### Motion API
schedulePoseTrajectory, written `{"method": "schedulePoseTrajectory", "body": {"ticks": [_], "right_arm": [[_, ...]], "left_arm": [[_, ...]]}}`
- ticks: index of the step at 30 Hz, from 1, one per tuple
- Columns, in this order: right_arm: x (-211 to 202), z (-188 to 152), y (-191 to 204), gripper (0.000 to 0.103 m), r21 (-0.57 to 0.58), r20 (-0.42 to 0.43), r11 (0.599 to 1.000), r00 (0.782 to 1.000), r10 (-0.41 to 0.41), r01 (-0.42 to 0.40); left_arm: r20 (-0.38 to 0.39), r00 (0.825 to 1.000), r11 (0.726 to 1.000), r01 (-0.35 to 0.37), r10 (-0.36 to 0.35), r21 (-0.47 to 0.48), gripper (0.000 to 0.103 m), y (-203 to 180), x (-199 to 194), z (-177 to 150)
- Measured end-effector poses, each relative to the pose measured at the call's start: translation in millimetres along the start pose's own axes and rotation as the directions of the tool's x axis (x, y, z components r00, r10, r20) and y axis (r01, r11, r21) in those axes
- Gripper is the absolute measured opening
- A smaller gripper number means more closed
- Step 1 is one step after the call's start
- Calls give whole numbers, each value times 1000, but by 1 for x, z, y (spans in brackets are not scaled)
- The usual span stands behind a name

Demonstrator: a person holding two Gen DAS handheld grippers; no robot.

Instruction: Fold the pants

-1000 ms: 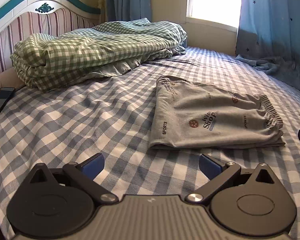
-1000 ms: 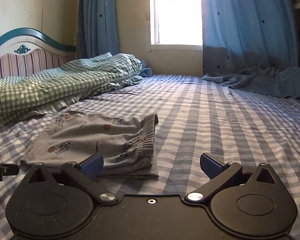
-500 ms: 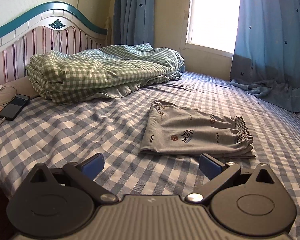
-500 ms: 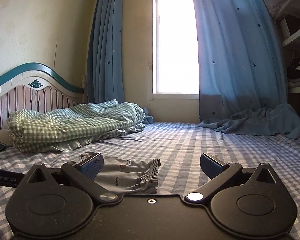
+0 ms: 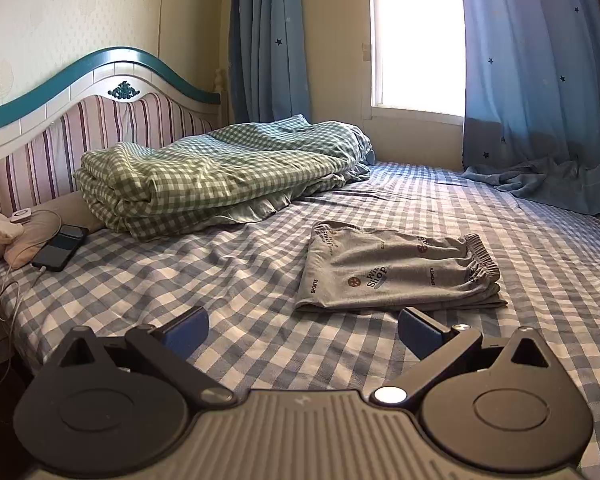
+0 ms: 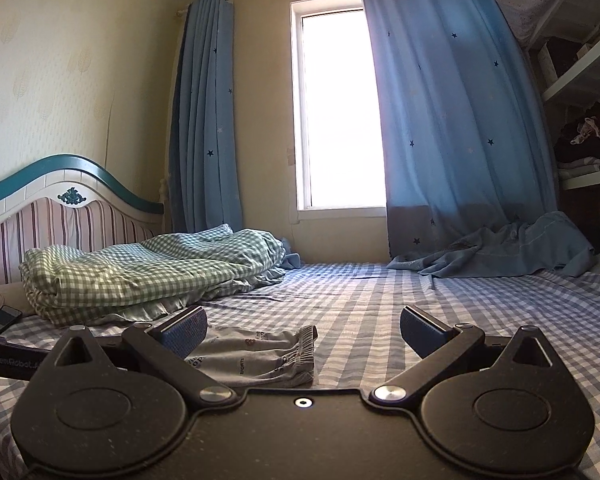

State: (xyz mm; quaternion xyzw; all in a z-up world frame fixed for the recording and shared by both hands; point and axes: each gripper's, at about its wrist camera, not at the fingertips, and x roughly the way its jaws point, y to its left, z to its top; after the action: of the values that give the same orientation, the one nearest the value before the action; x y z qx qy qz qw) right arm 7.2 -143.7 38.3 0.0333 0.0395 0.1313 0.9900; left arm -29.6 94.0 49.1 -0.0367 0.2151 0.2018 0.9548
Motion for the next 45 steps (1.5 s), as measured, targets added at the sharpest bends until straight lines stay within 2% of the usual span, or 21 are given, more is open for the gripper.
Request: {"method": "schedulePoseTrajectory", "body": {"ticks": [12,21,29,38,45], "right_arm": [[-26,-4,10,103,-23,-1,1000,1000,3,-3],[-42,-35,12,102,-19,-70,999,997,-45,44],[-41,-55,14,103,-30,-118,999,993,-28,25],[-42,-63,15,102,-43,-145,999,989,-17,10],[-41,-64,15,102,-45,-153,999,988,-9,2]], "left_arm": [[54,998,1000,-18,18,-7,103,9,-29,-8],[28,1000,999,14,-13,-36,103,27,-27,-38],[17,1000,999,6,-5,-45,103,33,-24,-58],[-22,1000,1000,6,-7,-18,103,28,-18,-69],[-24,1000,1000,12,-12,-11,103,26,-17,-70]]}}
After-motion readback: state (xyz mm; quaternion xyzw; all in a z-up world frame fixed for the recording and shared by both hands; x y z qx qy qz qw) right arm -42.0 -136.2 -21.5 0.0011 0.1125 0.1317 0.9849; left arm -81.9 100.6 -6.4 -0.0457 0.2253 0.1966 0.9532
